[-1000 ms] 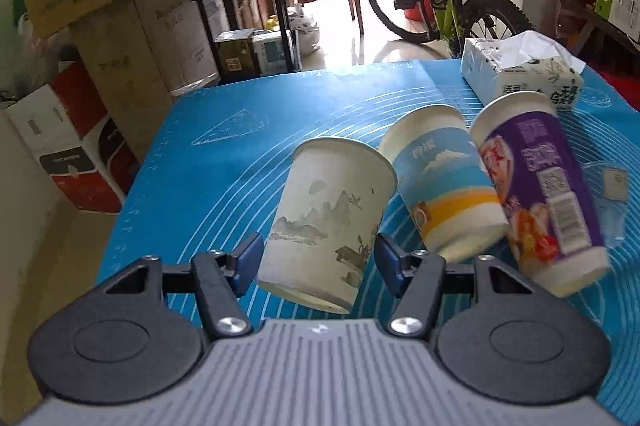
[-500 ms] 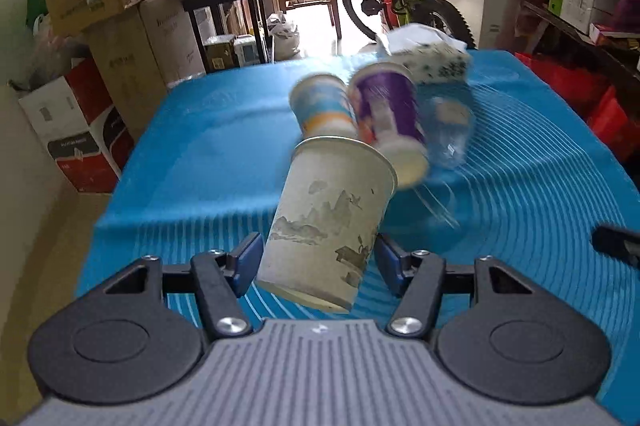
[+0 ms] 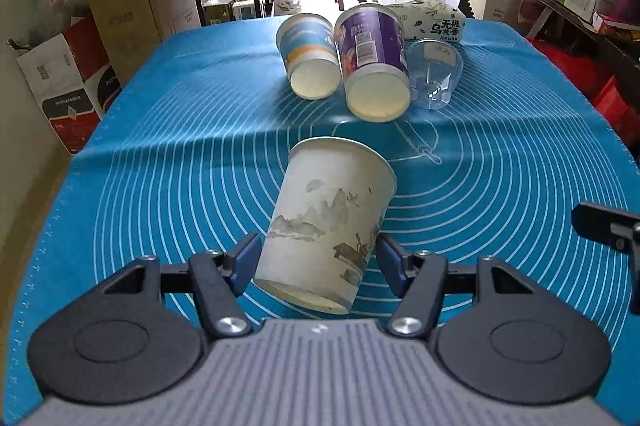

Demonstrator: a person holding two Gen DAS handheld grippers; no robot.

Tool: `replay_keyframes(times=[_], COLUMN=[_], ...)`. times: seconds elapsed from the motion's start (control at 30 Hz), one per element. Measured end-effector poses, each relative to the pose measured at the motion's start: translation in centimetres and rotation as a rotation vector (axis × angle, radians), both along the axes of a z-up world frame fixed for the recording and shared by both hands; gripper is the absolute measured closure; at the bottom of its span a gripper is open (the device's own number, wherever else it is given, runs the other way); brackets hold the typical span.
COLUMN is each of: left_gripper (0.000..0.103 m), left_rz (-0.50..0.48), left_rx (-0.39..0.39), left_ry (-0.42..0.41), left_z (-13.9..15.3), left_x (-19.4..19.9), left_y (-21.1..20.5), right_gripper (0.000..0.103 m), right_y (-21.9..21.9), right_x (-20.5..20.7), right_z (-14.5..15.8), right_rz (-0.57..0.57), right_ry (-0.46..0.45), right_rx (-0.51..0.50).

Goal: Flip cup upside down
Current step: 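Grasp the white paper cup's side with the right gripper and lift it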

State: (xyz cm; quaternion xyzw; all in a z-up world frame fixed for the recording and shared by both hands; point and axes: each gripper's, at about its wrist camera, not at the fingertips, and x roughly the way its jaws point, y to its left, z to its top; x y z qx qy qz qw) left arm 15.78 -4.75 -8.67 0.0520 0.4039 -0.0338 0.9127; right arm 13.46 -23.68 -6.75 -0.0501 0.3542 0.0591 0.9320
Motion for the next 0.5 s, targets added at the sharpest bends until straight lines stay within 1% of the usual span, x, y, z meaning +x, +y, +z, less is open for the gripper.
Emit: replay_keyframes(times=[0.07, 0.13, 0.17, 0.2, 0.37, 0.5], left_gripper=[0.037, 0.03, 0.023, 0.021, 0.021, 0.021], left_rz=[0.002, -0.002, -0.006, -0.008, -0.006, -0.005], left_rx=[-0.01, -0.012, -0.013, -0.014, -0.014, -0.009], left_ry=[0.004, 0.011, 0.012, 0.013, 0.012, 0.015], left_z=[-0.06, -0.2, -0.21, -0.23, -0.29, -0.41], left_x=[0.01, -0.09, -0.02, 0.01, -0.19, -0.25], left_y=[0.19, 0.13, 0.19, 0.19, 0.15, 0.21], right_gripper=[0.0, 0.0, 0.0, 0.0, 0.0, 0.0], right_y=[0.18, 0.22, 0.28, 0.37, 0.82, 0.74], right_x=[-0.08, -0.1, -0.09, -0.11, -0.12, -0.36], right_z=[-0.16, -0.31, -0.34, -0.37, -0.7, -0.62], right_rz=[0.007, 0.016, 0.021, 0.026, 0.037, 0.036], right_ry=[0.0, 0.003, 0.005, 0.004, -0.004, -0.026], right_rx=[-0.017, -0.014, -0.013, -0.013, -0.019, 0.005])
